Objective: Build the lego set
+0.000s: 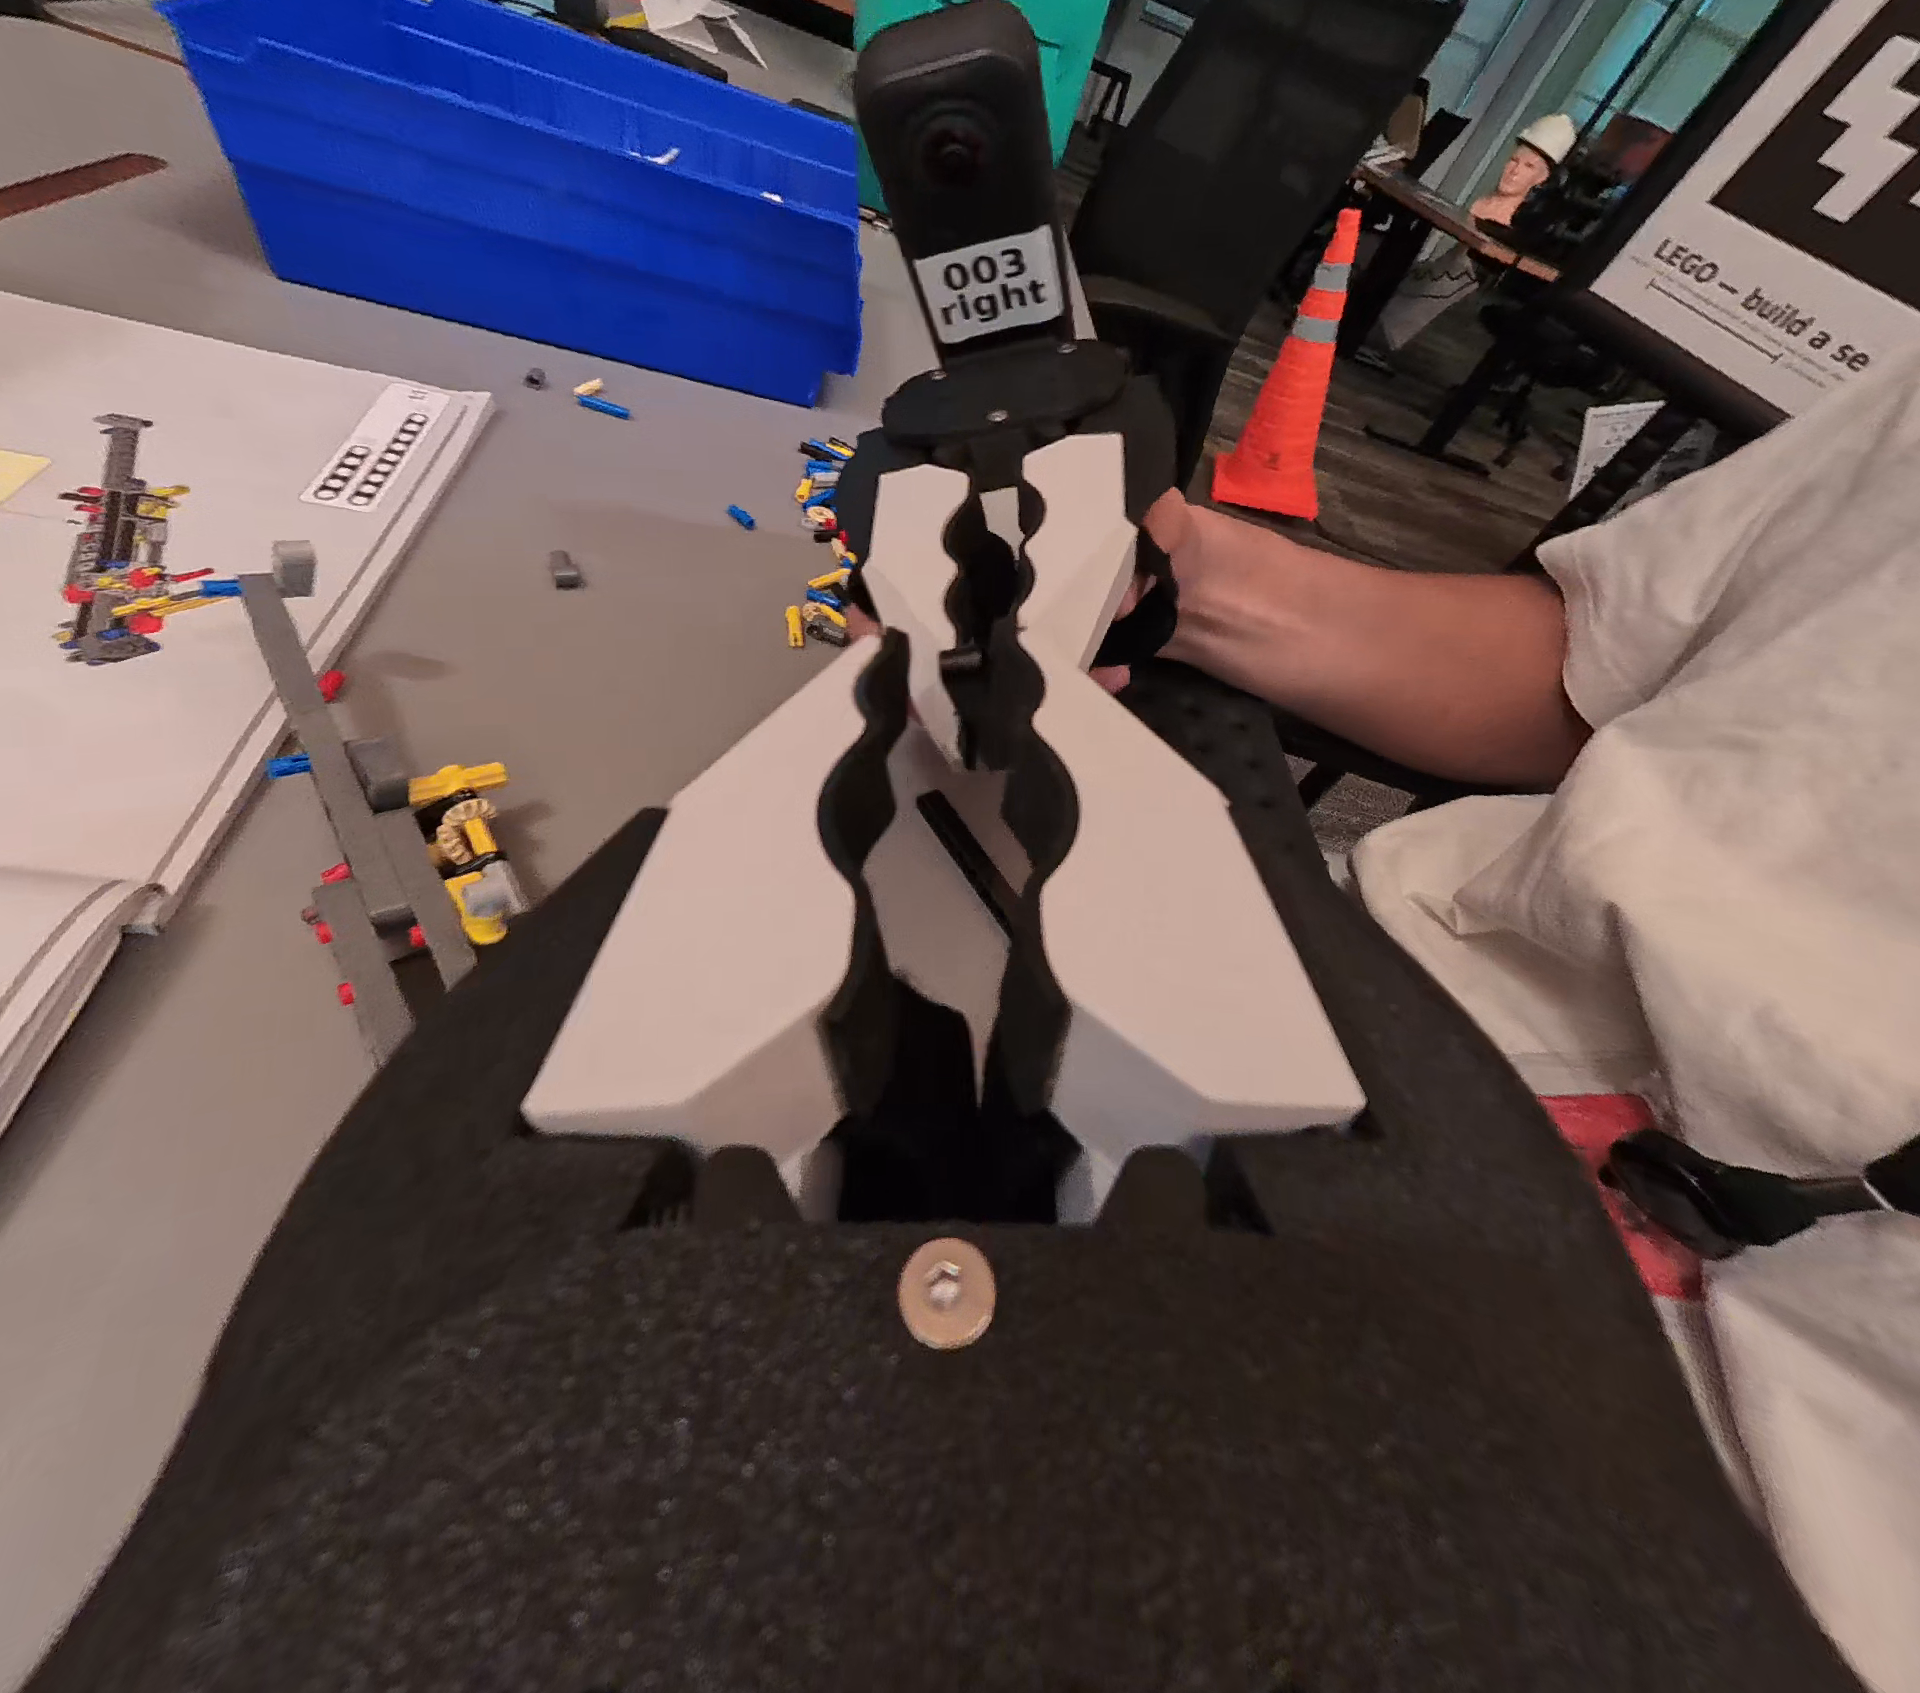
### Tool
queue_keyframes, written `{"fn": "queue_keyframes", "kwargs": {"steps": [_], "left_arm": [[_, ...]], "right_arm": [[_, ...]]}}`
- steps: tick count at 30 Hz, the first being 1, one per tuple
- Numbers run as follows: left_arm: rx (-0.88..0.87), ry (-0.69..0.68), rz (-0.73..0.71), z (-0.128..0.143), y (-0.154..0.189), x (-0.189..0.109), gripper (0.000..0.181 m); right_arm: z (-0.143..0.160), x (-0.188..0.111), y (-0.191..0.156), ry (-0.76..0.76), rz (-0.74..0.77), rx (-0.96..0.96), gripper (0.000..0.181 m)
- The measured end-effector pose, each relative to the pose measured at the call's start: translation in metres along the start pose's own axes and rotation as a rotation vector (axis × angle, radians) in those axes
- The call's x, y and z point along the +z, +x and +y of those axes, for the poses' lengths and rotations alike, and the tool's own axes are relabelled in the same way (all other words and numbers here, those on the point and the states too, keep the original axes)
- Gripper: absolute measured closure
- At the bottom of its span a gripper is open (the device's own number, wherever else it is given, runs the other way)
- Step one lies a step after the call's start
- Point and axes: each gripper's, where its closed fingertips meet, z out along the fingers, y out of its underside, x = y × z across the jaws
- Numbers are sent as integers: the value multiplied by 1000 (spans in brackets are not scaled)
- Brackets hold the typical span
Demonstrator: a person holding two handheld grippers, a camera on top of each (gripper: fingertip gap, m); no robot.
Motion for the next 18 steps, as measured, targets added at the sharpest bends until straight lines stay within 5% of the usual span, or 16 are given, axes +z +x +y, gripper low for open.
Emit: {"fn": "queue_keyframes", "kwargs": {"steps": [18], "left_arm": [[-41, 9, 80, 2, 6, -1, 175]], "right_arm": [[1, -1, -1, 8, -14, 23, 174]]}}
